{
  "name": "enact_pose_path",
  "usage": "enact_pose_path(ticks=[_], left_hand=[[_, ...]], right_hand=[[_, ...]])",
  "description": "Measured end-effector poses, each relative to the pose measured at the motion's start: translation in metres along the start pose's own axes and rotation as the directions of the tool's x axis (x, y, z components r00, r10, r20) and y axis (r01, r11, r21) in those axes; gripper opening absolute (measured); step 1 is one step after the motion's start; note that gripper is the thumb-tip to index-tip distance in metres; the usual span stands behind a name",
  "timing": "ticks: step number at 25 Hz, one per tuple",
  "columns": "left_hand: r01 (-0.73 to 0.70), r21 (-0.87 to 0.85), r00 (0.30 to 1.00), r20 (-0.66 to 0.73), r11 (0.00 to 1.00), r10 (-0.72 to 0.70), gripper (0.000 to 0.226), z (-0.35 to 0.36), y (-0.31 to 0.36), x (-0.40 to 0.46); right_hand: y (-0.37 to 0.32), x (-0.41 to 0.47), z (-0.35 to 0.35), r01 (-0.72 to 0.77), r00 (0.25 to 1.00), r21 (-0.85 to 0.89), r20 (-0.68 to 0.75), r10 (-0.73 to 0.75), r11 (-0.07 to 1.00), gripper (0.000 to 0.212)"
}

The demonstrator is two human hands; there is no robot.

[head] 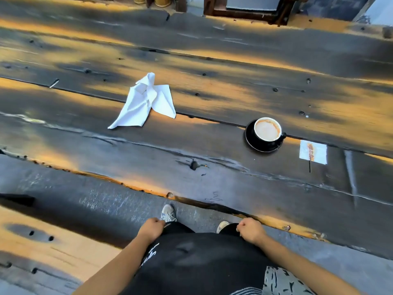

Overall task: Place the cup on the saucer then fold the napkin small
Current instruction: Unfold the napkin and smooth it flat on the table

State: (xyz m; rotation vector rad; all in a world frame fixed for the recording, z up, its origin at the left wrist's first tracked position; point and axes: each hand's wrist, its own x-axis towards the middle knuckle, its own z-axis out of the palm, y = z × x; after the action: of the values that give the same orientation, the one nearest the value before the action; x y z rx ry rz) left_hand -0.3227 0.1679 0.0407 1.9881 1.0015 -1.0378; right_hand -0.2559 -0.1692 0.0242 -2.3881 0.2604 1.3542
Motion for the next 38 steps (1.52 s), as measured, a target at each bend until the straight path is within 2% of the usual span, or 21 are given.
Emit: enact_pose_path(ticks=[4, 7, 10, 14, 19, 23, 26, 30, 32, 35, 38], left_hand=[[-0.023, 0.017, 1.000, -0.002, 1.000, 0.023, 0.017, -0.065, -0.005, 0.029], [-0.068, 0.040, 0.998, 0.017, 0.997, 0.067, 0.017, -0.106, -0.008, 0.047], [-0.110, 0.110, 0.993, 0.064, 0.988, 0.103, 0.021, -0.133, -0.015, 0.058], [-0.121, 0.120, 0.989, 0.103, 0.985, 0.108, 0.021, -0.145, -0.024, 0.068], [-0.082, 0.155, 0.996, 0.052, 0.985, 0.074, 0.018, -0.154, -0.022, 0.062], [-0.071, 0.141, 0.997, -0.009, 0.988, 0.073, 0.018, -0.166, -0.020, 0.063], [-0.067, 0.145, 0.997, -0.037, 0.987, 0.073, 0.018, -0.176, -0.025, 0.071], [-0.171, 0.283, 0.982, -0.032, 0.944, 0.188, 0.022, -0.208, -0.026, 0.095], [-0.264, 0.372, 0.960, 0.009, 0.890, 0.281, 0.023, -0.230, -0.021, 0.107], [-0.354, 0.457, 0.927, 0.055, 0.816, 0.371, 0.024, -0.279, -0.015, 0.128], [-0.390, 0.472, 0.905, 0.041, 0.790, 0.423, 0.024, -0.323, -0.015, 0.148]], right_hand=[[-0.053, 0.000, 0.024, -0.049, 0.998, 0.123, -0.026, 0.053, 0.991, 0.028], [-0.092, -0.004, 0.045, -0.080, 0.997, 0.157, 0.006, 0.080, 0.984, 0.022], [-0.124, -0.006, 0.060, -0.109, 0.994, 0.177, 0.008, 0.109, 0.978, 0.026], [-0.139, -0.008, 0.064, -0.125, 0.991, 0.151, -0.021, 0.130, 0.981, 0.026], [-0.149, 0.000, 0.059, -0.121, 0.991, 0.242, -0.024, 0.131, 0.963, 0.024], [-0.164, 0.012, 0.046, -0.087, 0.996, 0.233, 0.056, 0.076, 0.968, 0.025], [-0.173, 0.018, 0.044, -0.107, 0.992, 0.209, 0.083, 0.092, 0.972, 0.030], [-0.184, 0.022, 0.050, -0.216, 0.976, 0.231, 0.035, 0.213, 0.949, 0.031], [-0.194, 0.020, 0.054, -0.281, 0.957, 0.165, -0.026, 0.289, 0.945, 0.032], [-0.236, 0.017, 0.070, -0.340, 0.934, 0.097, -0.083, 0.348, 0.936, 0.041], [-0.287, 0.022, 0.081, -0.357, 0.928, 0.086, -0.078, 0.364, 0.930, 0.044]])
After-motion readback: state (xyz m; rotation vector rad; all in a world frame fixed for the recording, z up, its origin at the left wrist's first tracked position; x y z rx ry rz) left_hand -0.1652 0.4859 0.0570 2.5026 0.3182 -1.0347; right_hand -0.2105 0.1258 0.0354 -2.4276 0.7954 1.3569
